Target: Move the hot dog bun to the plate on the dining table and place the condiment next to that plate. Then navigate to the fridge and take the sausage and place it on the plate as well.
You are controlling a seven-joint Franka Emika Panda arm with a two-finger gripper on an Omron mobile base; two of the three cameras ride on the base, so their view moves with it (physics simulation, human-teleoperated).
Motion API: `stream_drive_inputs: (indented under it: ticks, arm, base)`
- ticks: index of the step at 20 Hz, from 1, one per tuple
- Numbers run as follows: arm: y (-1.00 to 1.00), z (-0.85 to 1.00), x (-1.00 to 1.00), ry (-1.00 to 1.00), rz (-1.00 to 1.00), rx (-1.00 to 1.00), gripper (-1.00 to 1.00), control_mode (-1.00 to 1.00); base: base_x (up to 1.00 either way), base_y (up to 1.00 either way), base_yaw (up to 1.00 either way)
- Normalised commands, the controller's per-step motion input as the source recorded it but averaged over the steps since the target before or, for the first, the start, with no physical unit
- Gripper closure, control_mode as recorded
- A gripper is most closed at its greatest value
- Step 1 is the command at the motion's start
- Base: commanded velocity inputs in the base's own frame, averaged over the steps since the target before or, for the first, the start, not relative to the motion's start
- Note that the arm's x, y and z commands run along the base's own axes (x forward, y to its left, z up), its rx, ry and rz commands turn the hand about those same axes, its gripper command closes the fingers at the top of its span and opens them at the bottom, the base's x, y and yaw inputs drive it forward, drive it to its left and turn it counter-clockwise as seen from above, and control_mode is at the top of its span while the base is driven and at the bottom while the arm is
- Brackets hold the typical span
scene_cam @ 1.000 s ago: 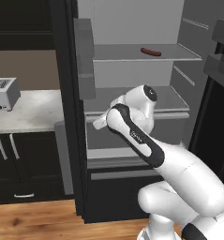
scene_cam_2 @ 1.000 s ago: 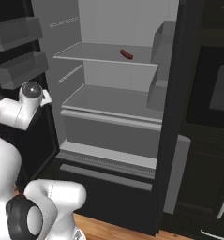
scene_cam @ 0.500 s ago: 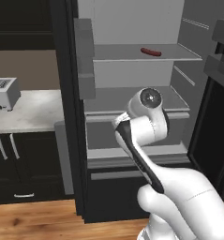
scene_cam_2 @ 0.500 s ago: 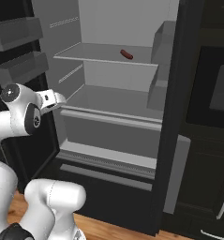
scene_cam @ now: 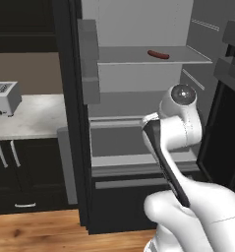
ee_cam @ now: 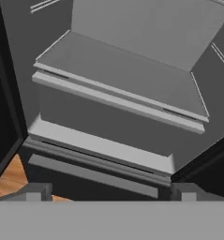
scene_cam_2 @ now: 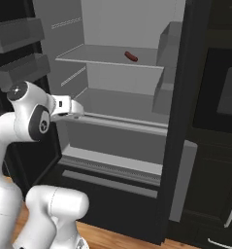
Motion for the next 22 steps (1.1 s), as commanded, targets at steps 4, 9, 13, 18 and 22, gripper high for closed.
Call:
stream_drive_inputs:
  ticks: [4, 9, 13, 18, 22]
  arm:
    - [-0.46, -0.23, -0.59, 0.00, -0.02, 0.10, -1.00, -1.00]
    - [-0.10, -0.01, -0.11, -0.01, 0.00, 0.01, -1.00, 1.00]
    - [0.00, 0.00, 0.00, 0.00, 0.00, 0.00, -1.00, 1.00]
    - [0.00, 0.00, 0.00, 0.00, 0.00, 0.00, -1.00, 1.00]
    - [0.00, 0.00, 0.00, 0.00, 0.00, 0.00, -1.00, 1.00]
  base:
    - [0.00, 0.00, 0.00]
    - [0.06, -0.13, 0.00]
    - [0.93, -0.10, 0.00]
    - [0.99, -0.08, -0.01]
    - [0.92, -0.21, -0.14]
